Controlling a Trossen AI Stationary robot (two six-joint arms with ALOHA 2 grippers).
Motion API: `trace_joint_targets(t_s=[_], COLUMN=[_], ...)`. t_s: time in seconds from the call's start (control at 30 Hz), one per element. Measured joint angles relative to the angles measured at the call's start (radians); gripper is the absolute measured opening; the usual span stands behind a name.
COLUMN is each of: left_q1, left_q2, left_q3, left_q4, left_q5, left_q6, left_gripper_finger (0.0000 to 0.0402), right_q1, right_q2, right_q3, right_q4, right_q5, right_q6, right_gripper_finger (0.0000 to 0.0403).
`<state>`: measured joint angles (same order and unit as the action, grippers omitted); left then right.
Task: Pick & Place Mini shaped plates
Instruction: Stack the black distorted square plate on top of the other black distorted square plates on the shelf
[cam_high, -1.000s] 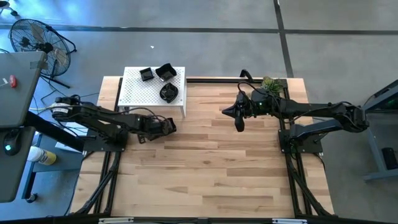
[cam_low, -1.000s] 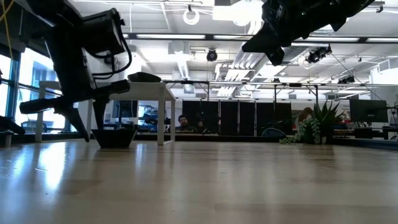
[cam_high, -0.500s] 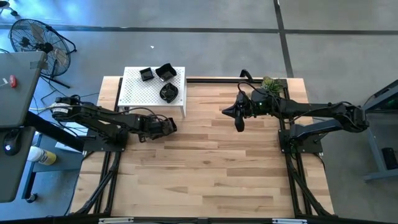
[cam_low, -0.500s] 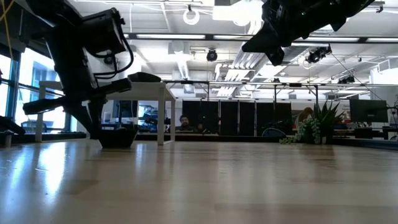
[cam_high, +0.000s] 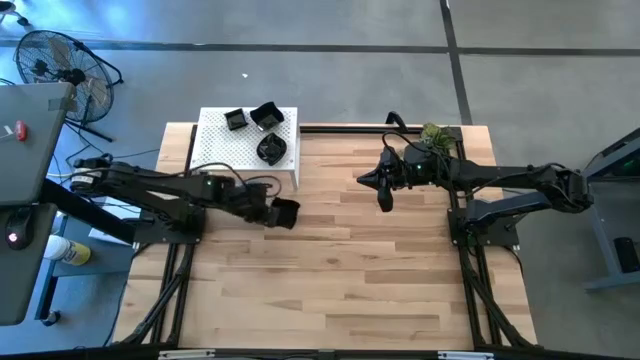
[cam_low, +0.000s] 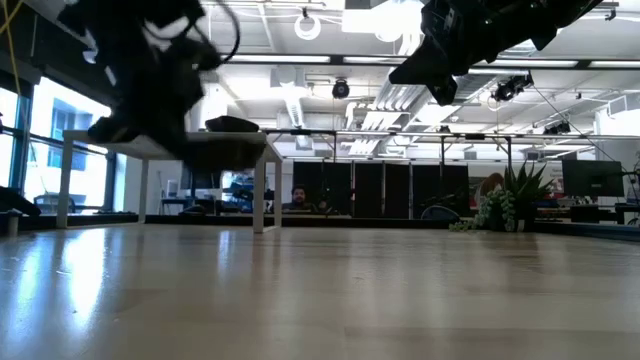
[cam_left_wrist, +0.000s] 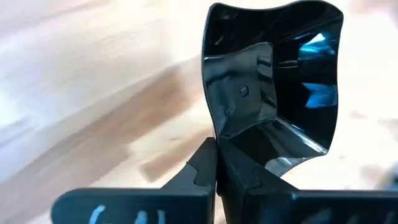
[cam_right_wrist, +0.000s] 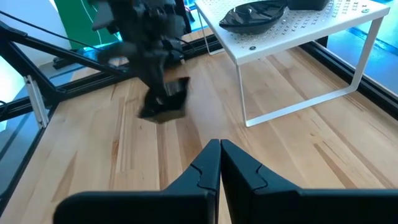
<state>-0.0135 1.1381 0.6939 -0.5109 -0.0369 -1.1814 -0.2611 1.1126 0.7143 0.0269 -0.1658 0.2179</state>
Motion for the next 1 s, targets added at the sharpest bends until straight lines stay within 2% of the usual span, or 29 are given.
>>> trace_joint_targets(t_s=[0.2, 0.3, 0.4, 0.5, 0.7, 1.0], left_q1=[0.0, 0.003, 0.069, 0.187, 0.482, 0.889], left_q2=[-0.023, -0.023, -0.023, -0.023, -0.02, 0.129], left_q3=[0.167, 0.272, 0.374, 0.46, 0.626, 0.892], left_q4=[-0.013, -0.082, -0.177, -0.268, -0.435, -0.588], left_q5=[0.121, 0.132, 0.137, 0.159, 0.239, 0.403], left_q6=[0.294, 0.388, 0.454, 0.531, 0.791, 1.114], left_gripper_finger=[0.0001, 0.0001, 0.0001, 0.0, 0.0, 0.0], right_q1=[0.0, 0.0, 0.0, 0.0, 0.0, 0.0], right_q2=[0.0, 0.0, 0.0, 0.0, 0.0, 0.0], right_q3=[0.0, 0.0, 0.0, 0.0, 0.0, 0.0], right_q4=[0.0, 0.0, 0.0, 0.0, 0.0, 0.0], right_q5=[0.002, 0.005, 0.007, 0.009, 0.008, 0.007], right_q6=[-0.002, -0.002, -0.001, -0.001, 0.005, 0.044], right_gripper_finger=[0.0007, 0.0007, 0.0007, 0.0007, 0.0007, 0.0007])
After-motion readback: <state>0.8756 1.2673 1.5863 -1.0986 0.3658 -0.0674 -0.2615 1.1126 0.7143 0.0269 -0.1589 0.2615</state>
